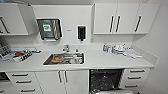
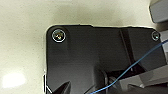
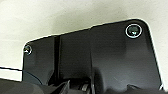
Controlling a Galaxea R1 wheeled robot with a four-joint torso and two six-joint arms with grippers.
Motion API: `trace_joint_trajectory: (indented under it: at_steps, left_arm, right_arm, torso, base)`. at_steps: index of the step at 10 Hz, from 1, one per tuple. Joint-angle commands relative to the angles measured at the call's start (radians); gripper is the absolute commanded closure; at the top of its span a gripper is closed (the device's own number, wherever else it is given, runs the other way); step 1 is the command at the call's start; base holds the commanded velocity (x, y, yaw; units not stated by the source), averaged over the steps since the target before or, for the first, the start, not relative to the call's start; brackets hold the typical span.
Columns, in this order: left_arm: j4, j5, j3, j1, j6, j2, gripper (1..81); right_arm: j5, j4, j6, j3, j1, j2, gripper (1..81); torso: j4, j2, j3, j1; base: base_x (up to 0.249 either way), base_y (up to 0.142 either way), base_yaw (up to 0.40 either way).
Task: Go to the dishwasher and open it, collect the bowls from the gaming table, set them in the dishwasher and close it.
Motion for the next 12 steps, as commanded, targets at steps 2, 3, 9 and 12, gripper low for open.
trace_joint_trajectory:
  at_steps: [2, 3, 9, 12]
  left_arm:
    - [0.003, 0.05, -0.004, -0.036, -0.001, 0.001, 1.0]
    - [0.003, 0.05, -0.004, -0.036, -0.001, 0.001, 1.0]
    - [0.004, 0.052, -0.011, -0.034, -0.001, 0.004, 1.0]
    - [0.004, 0.052, -0.011, -0.034, 0.0, 0.007, 1.0]
  right_arm:
    - [-0.055, -0.014, -0.003, 0.001, 0.033, 0.004, 1.0]
    - [-0.055, -0.014, -0.003, 0.003, 0.031, 0.004, 1.0]
    - [-0.055, -0.031, -0.003, 0.009, 0.033, 0.008, 1.0]
    - [-0.055, -0.031, -0.003, 0.009, 0.037, 0.008, 1.0]
  torso:
    - [0.0, 0.133, 0.105, -0.086]
    - [0.0, 0.167, 0.129, -0.108]
    - [0.0, 0.447, 0.124, -0.291]
    - [0.0, 0.454, 0.124, -0.296]
  base:
    - [0.0, 0.0, 0.0]
    - [0.0, 0.0, 0.0]
    - [0.0, 0.0, 0.0]
    - [0.0, 0.0, 0.0]
